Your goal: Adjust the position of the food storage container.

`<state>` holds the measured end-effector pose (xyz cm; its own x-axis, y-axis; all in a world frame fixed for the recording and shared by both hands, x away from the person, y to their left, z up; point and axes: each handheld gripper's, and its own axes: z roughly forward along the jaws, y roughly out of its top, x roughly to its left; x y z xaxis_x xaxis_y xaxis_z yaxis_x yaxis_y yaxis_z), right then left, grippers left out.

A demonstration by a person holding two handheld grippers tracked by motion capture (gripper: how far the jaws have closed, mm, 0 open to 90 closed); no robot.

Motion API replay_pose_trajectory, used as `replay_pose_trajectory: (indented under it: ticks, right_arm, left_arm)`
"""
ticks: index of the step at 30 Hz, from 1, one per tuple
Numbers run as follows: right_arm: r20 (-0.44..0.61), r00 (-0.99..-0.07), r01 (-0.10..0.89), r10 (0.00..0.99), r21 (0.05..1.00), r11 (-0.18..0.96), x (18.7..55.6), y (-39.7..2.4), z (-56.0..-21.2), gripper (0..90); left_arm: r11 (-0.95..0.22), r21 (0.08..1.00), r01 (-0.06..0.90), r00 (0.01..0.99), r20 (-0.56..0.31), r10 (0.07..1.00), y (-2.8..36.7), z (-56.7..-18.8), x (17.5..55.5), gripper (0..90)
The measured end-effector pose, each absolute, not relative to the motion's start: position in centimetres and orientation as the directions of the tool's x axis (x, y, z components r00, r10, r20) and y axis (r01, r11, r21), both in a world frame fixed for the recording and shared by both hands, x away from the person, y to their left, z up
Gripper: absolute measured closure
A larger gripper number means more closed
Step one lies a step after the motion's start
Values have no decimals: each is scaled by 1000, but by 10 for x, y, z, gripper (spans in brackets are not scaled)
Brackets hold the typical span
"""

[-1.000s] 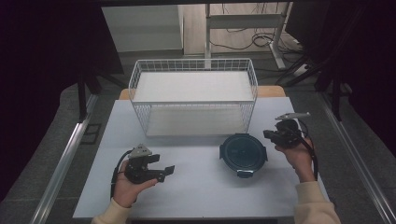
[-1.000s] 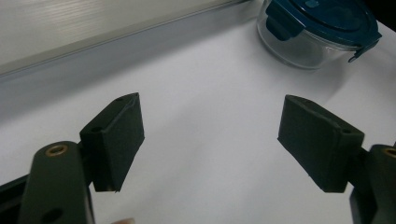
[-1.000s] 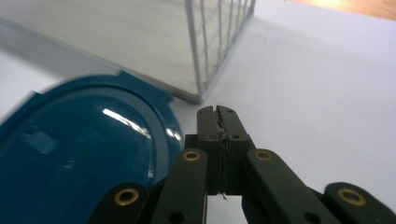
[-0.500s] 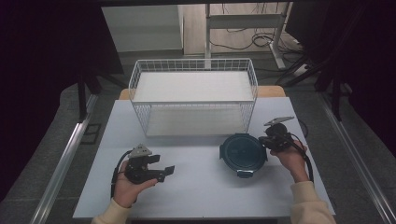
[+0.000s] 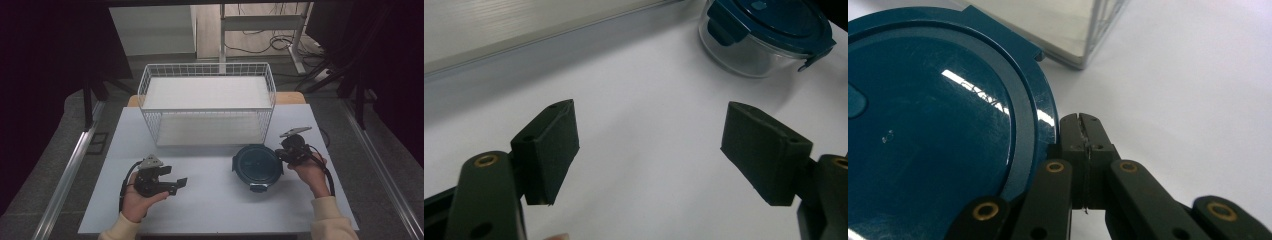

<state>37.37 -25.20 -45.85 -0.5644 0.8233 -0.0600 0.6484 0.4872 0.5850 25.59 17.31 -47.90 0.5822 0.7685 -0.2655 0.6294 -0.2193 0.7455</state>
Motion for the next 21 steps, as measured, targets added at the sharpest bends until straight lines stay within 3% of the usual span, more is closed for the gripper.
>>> replay_pose_trajectory:
  ticks: [21]
  right_arm:
    - [-2, -642, 627, 766, 573, 527, 361, -213, -460, 900]
  left_arm:
    - [-225, 741, 632, 582, -262, 770, 172, -479, 256, 229]
